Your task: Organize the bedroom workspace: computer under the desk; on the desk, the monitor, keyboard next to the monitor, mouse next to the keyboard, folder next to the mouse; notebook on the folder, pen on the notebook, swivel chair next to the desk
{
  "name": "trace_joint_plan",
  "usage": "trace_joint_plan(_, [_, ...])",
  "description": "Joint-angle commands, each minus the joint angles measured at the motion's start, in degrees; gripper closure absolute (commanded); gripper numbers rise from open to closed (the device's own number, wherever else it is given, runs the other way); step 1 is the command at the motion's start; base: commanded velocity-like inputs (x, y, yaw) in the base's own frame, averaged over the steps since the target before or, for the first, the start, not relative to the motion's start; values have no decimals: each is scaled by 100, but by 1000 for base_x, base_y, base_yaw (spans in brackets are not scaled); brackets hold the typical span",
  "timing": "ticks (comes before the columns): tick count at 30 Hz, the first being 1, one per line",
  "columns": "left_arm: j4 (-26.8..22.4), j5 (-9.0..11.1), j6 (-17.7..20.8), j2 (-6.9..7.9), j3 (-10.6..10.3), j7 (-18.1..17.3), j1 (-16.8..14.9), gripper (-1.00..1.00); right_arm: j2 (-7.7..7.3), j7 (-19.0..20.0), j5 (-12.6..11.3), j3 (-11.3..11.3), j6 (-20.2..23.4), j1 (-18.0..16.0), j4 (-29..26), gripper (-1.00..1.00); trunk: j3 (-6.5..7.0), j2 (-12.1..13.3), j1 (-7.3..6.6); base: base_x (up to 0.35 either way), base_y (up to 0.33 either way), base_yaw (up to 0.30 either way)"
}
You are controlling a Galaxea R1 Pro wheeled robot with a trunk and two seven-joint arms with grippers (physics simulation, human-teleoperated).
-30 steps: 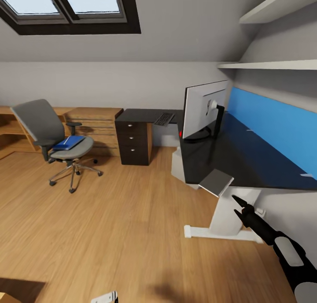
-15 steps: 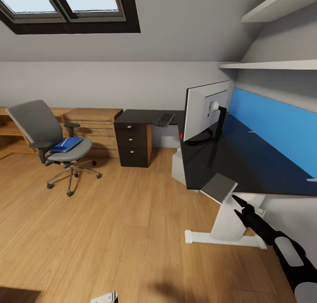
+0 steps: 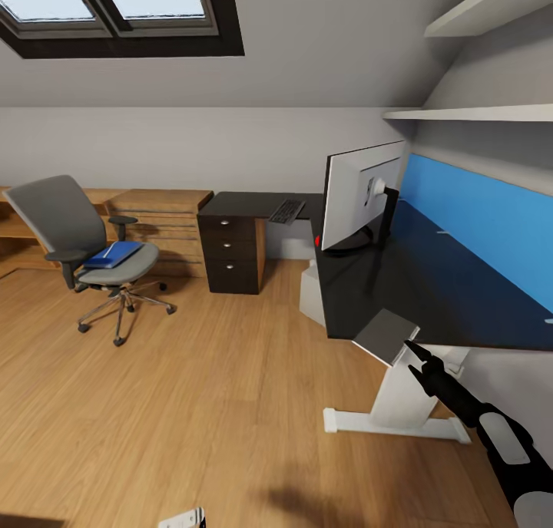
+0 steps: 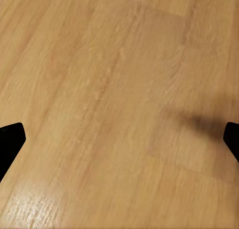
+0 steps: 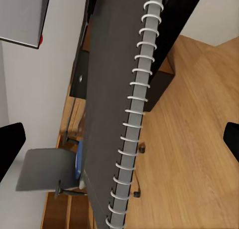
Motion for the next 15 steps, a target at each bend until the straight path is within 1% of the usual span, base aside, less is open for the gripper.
trace_joint_plan(1, [2,58,-25,2,-13,20,-3,-100,1,3,-30,-14,45,-4,3,-100,-5,-2,0,6,0,0])
trace_joint_plan(9, [2,58,-25,2,-10,18,-3,-100,1,-47,-29,-14,38,-4,5,-100,-5,-2,0,6,1,0])
trace_joint_plan(15, [2,58,-28,2,-9,18,-3,-100,1,-66,-29,-14,37,-4,5,-100,-5,-2,0,125,47,0])
